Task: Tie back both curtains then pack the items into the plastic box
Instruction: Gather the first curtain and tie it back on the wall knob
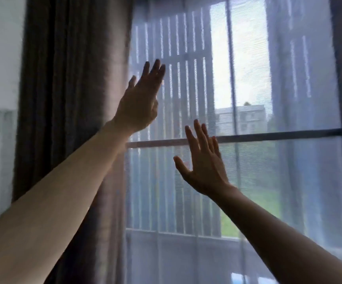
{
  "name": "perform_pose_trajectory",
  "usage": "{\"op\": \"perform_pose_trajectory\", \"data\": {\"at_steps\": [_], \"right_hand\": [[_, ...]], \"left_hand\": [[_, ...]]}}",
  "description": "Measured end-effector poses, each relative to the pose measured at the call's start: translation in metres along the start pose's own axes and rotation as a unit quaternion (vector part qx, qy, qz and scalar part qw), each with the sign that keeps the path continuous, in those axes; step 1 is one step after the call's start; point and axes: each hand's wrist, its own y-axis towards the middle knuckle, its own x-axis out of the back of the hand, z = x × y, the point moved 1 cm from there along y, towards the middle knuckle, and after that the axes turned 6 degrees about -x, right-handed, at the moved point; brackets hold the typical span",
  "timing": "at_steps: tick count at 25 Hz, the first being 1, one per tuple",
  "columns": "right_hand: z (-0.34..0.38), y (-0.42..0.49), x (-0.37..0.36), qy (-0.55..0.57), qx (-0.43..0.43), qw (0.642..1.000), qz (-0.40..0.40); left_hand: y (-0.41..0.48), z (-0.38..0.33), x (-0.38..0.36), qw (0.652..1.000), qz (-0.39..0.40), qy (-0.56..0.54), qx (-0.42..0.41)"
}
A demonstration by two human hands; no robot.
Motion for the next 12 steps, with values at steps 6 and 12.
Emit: {"op": "perform_pose_trajectory", "data": {"at_steps": [6, 12], "right_hand": [[-0.132, -0.066, 0.137, -0.152, -0.064, 0.986, -0.035], [-0.211, -0.142, 0.223, -0.364, -0.093, 0.927, -0.022]], "left_hand": [[0.065, -0.166, -0.043, 0.988, -0.023, -0.154, -0.004], [0.123, -0.322, -0.058, 0.944, -0.068, -0.322, -0.031]]}}
